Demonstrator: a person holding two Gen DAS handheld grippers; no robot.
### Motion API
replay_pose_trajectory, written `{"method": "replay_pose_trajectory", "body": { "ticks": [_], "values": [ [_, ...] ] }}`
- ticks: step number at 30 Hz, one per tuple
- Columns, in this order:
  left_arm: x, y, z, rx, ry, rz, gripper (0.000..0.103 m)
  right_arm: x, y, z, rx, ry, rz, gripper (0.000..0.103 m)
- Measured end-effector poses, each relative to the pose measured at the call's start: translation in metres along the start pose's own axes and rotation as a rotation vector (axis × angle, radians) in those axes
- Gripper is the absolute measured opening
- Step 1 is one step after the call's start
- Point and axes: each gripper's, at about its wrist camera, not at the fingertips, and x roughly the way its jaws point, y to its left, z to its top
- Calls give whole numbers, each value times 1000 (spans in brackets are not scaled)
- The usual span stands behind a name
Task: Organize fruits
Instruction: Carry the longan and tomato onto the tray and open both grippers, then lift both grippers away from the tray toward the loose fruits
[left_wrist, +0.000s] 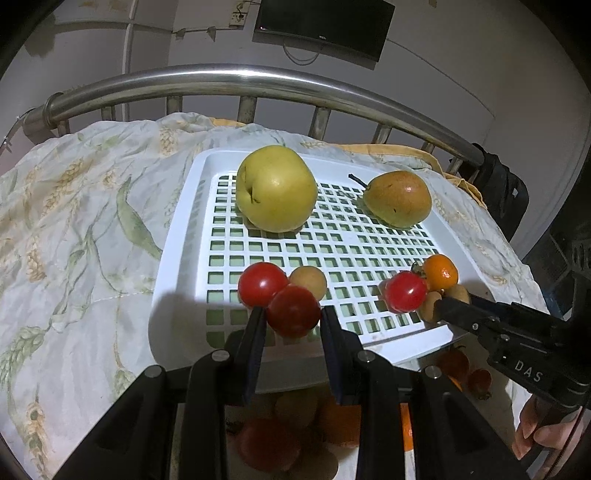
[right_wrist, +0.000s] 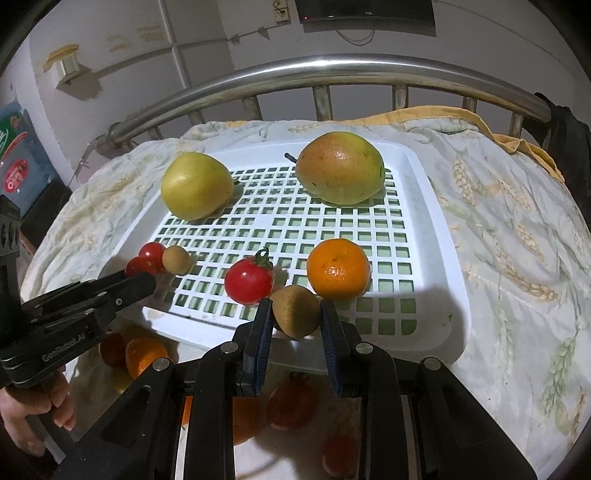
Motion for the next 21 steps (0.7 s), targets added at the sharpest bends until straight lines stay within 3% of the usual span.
{"method": "replay_pose_trajectory", "body": {
  "ticks": [2, 3, 7, 14, 16, 19, 21],
  "values": [
    [0, 0, 0, 0, 0, -4, 33, 0, 1, 0, -3, -3, -8, 31],
    [-1, 0, 0, -3, 1, -9, 39, -1, 1, -1, -1, -5, -7, 36],
    [-12, -3, 1, -3, -38, -8, 75, -10, 3, -3, -16, -31, -11, 61],
    [-60, -9, 12, -8, -178, -33, 91, -60, -1, 2, 10, -169, -17, 85],
    [-80, -13, 14, -6, -248, -43, 102, -81, -3, 3, 30, -224, -1, 92],
    [-109, -21, 13, 8, -349, -56, 103, -111, -2, 0, 35, -309, 12, 103],
    [-121, -28, 12, 30, -382, -70, 103, -129, 2, -5, 13, -366, 11, 103]
  ]
}}
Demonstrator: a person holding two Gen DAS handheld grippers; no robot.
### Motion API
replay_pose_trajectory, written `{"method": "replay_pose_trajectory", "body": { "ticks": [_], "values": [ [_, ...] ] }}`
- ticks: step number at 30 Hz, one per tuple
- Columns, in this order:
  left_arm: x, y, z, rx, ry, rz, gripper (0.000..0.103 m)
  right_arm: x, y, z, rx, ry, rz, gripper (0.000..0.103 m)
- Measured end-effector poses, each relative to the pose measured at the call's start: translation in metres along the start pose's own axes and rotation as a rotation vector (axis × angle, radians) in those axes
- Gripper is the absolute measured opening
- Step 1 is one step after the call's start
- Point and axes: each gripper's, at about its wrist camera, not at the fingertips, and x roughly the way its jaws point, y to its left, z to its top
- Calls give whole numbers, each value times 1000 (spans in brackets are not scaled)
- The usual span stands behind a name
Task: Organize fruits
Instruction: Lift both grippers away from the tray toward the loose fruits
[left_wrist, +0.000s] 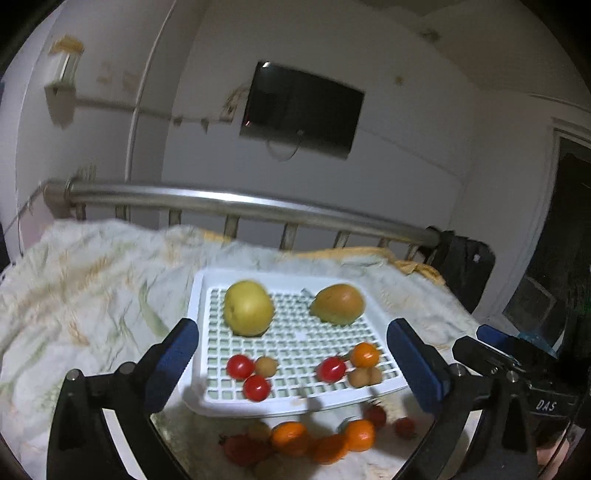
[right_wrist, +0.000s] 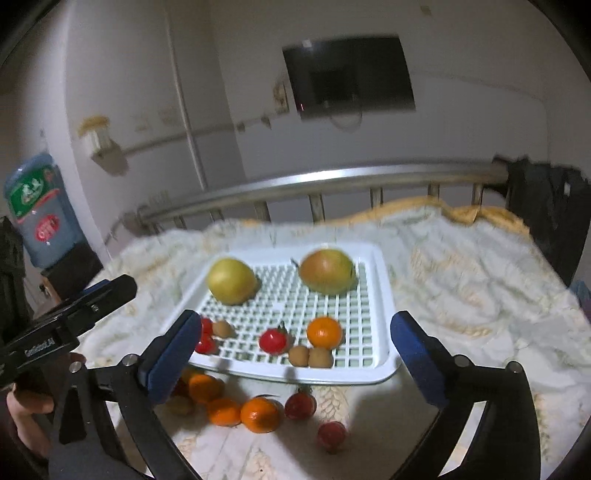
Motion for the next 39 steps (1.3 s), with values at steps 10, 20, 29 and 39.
{"method": "replay_pose_trajectory", "body": {
  "ticks": [10, 20, 29, 39],
  "values": [
    [-24, -25, -15, 91, -22, -8, 103, -35, 7, -18, -82, -93, -15, 103],
    [-22, -10, -50, 92, 59, 19, 103, -31, -7, -38, -57, -39, 0, 103],
    [-13, -10, -74, 96, 150, -12, 103, -20, -1, -54, -106, 30, 16, 103],
    [6, -2, -98, 80, 281, -25, 103, 0, -3, -72, -120, 154, 41, 103]
  ]
}}
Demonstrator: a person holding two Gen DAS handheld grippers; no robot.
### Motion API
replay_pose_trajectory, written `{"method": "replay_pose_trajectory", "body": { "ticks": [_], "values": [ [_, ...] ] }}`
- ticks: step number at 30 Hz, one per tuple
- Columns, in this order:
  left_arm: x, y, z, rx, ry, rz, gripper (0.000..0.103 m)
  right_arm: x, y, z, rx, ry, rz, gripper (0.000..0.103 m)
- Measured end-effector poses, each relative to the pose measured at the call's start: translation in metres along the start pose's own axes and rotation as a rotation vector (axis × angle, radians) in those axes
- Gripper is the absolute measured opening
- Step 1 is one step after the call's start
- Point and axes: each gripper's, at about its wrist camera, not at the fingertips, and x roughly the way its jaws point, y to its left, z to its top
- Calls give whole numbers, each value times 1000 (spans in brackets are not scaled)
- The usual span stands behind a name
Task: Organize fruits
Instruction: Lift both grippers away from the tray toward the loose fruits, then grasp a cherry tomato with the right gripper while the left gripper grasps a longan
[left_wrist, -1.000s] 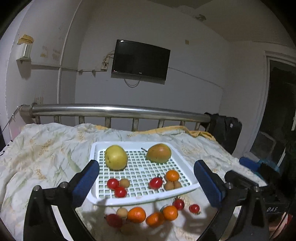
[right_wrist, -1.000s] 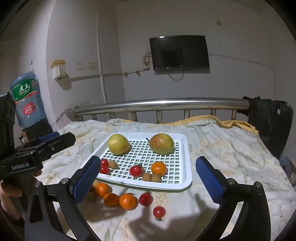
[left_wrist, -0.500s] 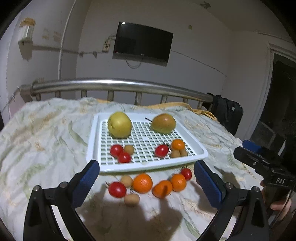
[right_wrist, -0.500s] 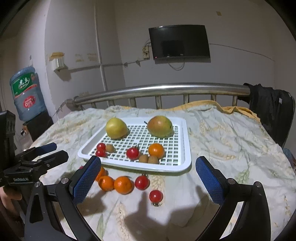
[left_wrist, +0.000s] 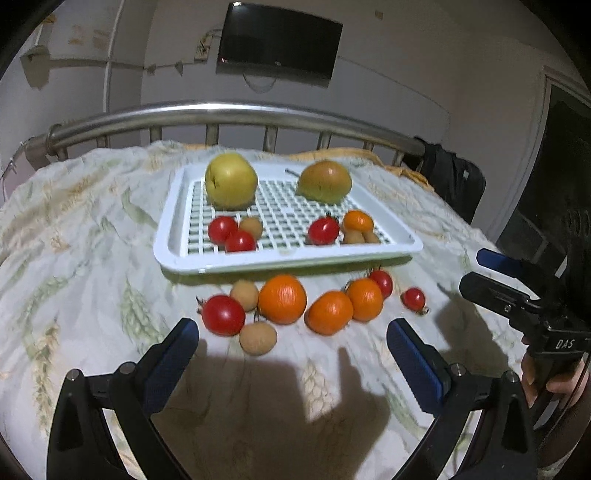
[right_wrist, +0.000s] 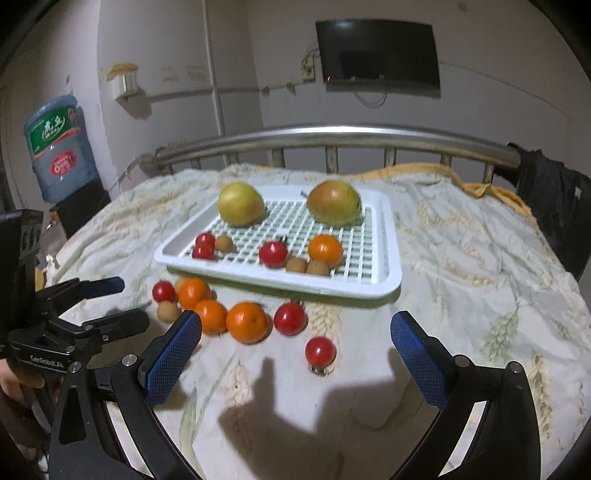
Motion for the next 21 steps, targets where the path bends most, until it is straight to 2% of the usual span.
{"method": "replay_pose_trajectory", "body": {
  "ticks": [3, 5, 7, 11, 16, 21],
  "values": [
    [6, 3, -2, -12, 27, 1, 101, 10, 1, -5, -8, 44, 7, 103],
    [12, 7, -2, -29, 52, -2, 95, 17, 2, -7, -13, 69, 16, 102],
    [18, 10, -3, -40, 80, -5, 85, 22, 2, -9, -12, 86, 26, 99],
    [28, 13, -6, -49, 124, -3, 77, 32, 0, -12, -15, 132, 9, 86],
    [34, 13, -4, -31, 127, 16, 69, 46, -10, -16, 12, 191, -5, 67],
    [42, 15, -4, -26, 145, 27, 58, 58, -16, -21, 26, 234, -28, 54]
  ]
}}
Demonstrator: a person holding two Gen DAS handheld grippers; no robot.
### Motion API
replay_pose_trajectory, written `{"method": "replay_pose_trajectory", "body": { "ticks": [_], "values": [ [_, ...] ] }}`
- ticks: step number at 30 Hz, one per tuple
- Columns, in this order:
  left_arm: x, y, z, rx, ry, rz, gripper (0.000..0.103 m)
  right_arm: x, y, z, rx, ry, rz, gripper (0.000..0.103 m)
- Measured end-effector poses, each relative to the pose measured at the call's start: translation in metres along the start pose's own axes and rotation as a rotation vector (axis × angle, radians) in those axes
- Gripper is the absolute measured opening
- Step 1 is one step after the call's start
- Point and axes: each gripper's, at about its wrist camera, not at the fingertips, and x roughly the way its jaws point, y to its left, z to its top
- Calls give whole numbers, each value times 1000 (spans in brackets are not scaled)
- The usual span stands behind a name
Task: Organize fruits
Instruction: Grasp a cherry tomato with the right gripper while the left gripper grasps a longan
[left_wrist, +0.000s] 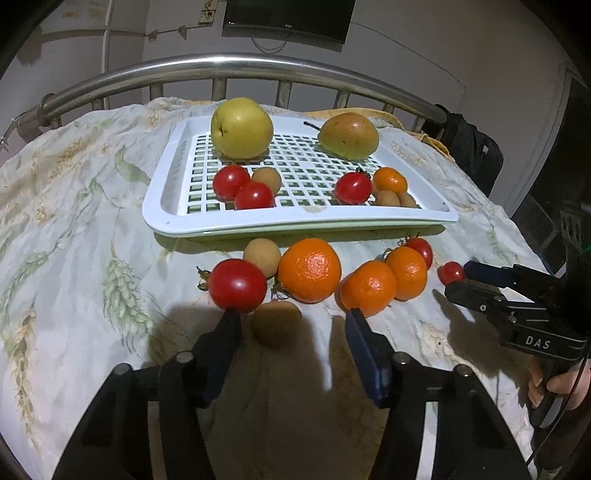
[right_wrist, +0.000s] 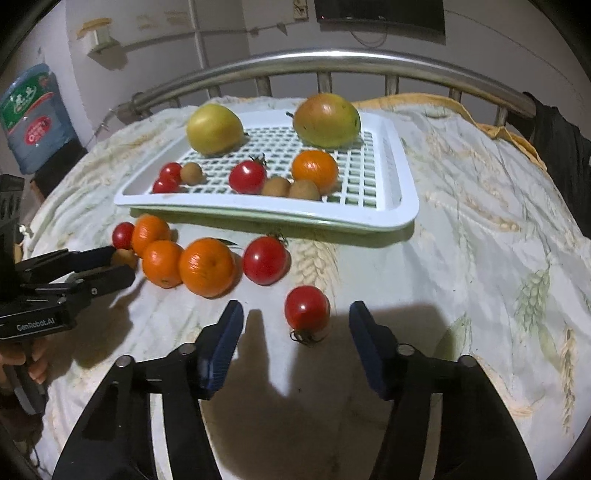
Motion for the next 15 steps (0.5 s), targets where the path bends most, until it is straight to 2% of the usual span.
{"method": "replay_pose_trajectory", "body": {
  "ticks": [2, 7, 10, 15],
  "values": [
    [2, 0, 1, -1, 1, 8, 54, 3, -1, 1, 3, 10, -5, 48],
    [6, 4, 2, -4, 6, 29, 30, 7, -2, 2, 6, 17, -16, 35],
    [5, 7, 2, -18, 4, 19, 30, 7, -3, 2, 12, 17, -21, 23],
    [-7, 2, 0, 3, -23, -3, 30, 3, -5, 1, 25, 7, -2, 23]
  ]
}}
